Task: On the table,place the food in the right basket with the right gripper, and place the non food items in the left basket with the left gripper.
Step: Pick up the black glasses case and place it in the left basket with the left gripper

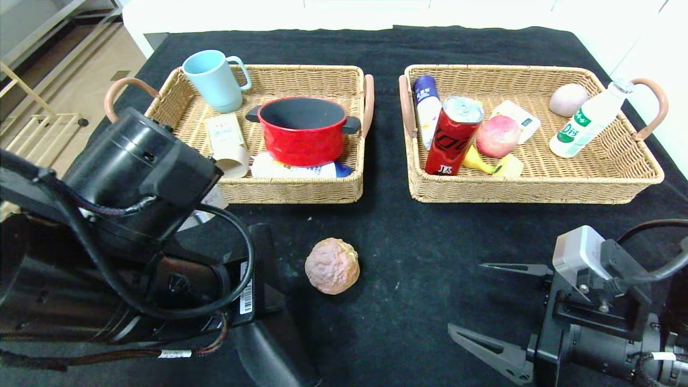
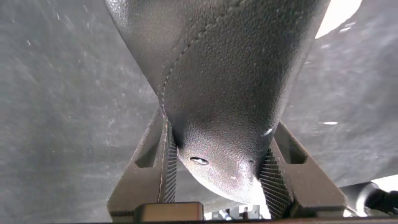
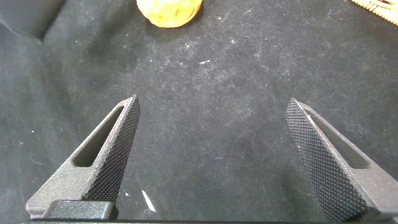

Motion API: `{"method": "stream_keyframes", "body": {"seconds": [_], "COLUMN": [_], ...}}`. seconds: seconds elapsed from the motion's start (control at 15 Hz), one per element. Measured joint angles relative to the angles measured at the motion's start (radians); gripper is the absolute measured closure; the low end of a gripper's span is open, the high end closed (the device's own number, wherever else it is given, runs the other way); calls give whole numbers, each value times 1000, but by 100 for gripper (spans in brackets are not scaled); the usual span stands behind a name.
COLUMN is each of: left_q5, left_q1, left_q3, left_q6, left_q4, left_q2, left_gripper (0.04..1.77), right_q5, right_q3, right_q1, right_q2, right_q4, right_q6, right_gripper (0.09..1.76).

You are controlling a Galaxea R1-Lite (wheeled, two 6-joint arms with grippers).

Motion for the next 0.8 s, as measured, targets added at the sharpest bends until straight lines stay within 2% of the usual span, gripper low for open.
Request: {"method": "stream_keyframes", "body": {"seconds": [0.27, 0.8], "left_q5": [9, 2], "left_q1": [41, 251], "left_q3": [-56, -250], "left_q6": [54, 198], "left_q4": [-4, -16], "left_q2": [-24, 11], "left_gripper": [101, 104], "right_q5": [0, 0], "right_q3": [0, 0], "right_q1": [1, 1], "right_q2": [0, -2], "right_q4": [0, -1], "right_q6": [0, -1], "right_gripper": [14, 14]}}
